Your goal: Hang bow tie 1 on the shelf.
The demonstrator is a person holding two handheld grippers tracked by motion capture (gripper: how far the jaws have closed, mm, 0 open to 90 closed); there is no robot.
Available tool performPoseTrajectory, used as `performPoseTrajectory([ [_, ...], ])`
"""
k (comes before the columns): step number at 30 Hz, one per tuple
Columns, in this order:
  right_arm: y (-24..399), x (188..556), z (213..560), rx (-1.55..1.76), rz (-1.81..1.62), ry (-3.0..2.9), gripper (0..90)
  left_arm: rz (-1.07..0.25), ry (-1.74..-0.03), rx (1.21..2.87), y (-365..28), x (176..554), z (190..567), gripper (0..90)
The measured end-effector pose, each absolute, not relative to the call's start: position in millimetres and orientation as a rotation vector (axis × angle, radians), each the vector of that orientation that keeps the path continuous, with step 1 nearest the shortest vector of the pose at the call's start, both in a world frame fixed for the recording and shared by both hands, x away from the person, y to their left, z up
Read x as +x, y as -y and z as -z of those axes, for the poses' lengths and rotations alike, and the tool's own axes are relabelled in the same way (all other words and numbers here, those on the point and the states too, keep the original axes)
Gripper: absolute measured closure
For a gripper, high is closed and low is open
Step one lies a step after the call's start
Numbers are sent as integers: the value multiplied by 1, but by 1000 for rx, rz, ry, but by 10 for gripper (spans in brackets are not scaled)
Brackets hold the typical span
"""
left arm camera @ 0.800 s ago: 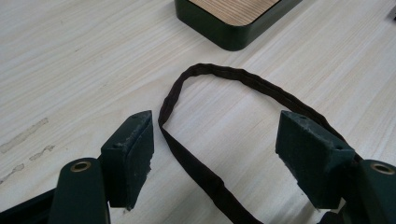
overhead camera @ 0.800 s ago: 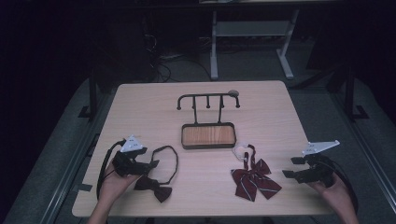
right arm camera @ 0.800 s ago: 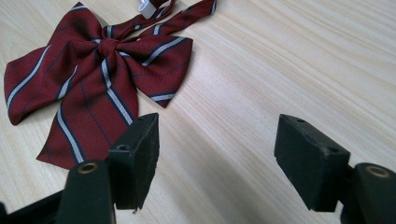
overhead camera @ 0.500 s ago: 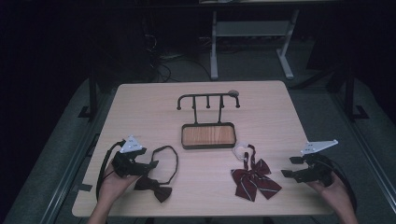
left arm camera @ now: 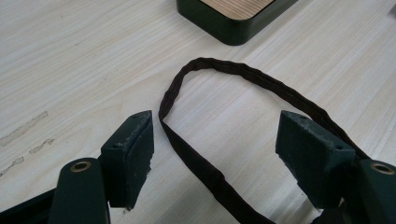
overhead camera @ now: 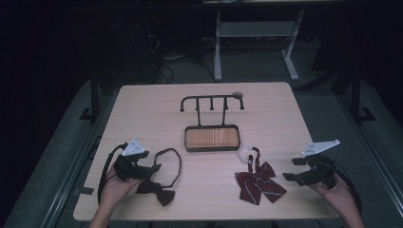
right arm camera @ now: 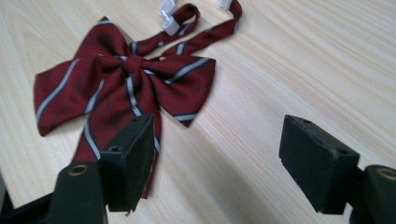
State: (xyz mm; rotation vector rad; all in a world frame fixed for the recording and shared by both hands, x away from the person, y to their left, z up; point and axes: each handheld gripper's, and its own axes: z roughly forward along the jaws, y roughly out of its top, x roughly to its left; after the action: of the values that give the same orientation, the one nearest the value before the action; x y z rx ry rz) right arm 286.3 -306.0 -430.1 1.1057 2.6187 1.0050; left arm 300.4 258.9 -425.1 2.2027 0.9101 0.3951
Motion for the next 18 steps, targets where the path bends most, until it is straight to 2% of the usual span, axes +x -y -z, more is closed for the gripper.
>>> performPoseTrajectory([
  [18, 279, 296, 405, 1000, -954, -2699, 255, -387, -916, 2192, -258, 300, 425, 284],
])
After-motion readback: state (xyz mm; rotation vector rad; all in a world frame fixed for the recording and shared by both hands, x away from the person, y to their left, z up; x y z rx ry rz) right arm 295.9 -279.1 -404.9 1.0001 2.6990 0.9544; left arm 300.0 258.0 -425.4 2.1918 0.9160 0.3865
